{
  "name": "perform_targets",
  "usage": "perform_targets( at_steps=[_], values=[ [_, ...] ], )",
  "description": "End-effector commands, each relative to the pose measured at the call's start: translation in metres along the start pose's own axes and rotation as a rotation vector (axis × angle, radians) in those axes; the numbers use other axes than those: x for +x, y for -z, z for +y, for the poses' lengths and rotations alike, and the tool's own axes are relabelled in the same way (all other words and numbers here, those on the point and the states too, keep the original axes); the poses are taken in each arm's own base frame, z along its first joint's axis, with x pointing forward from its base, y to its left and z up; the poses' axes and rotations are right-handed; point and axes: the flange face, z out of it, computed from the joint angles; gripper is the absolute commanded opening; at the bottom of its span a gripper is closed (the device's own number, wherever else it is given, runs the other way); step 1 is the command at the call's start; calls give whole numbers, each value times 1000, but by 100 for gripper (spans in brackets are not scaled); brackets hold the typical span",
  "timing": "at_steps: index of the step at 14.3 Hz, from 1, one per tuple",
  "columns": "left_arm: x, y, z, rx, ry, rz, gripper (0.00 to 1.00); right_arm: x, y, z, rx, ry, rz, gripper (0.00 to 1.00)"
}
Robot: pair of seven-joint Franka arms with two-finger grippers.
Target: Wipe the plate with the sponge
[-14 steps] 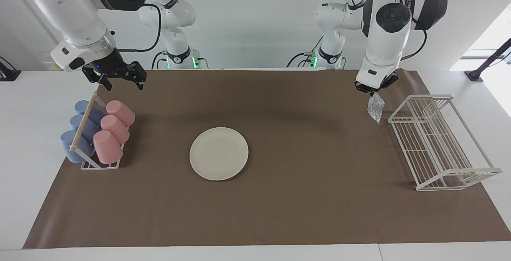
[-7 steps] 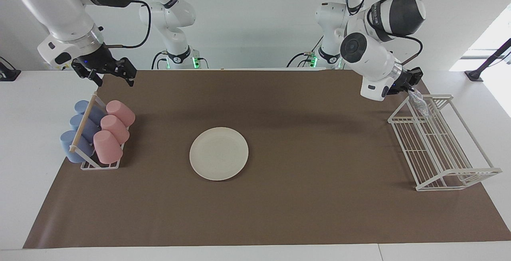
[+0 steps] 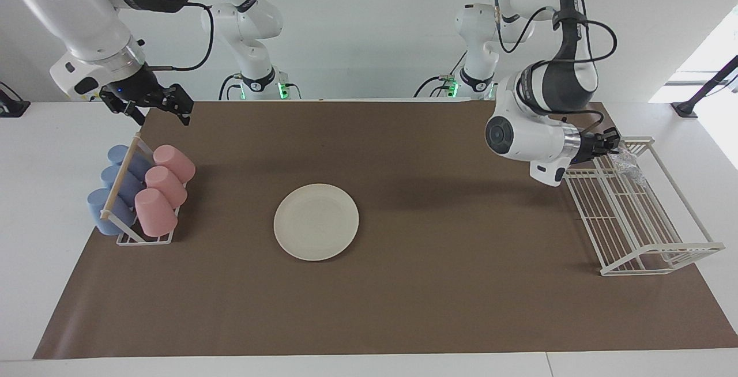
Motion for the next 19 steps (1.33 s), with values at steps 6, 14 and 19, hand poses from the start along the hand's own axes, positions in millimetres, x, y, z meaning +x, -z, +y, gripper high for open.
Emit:
perform_targets(
  at_steps=[6, 14, 19],
  values=[
    [6, -14, 19, 0, 73, 3, 0, -5, 1, 2, 22, 18, 12, 100],
    [10, -18, 17, -14, 83, 9, 100, -2, 3, -1, 18, 22, 35, 100],
    [12, -19, 15, -20, 84, 17, 100, -3, 2, 0, 17, 23, 32, 100]
  ],
)
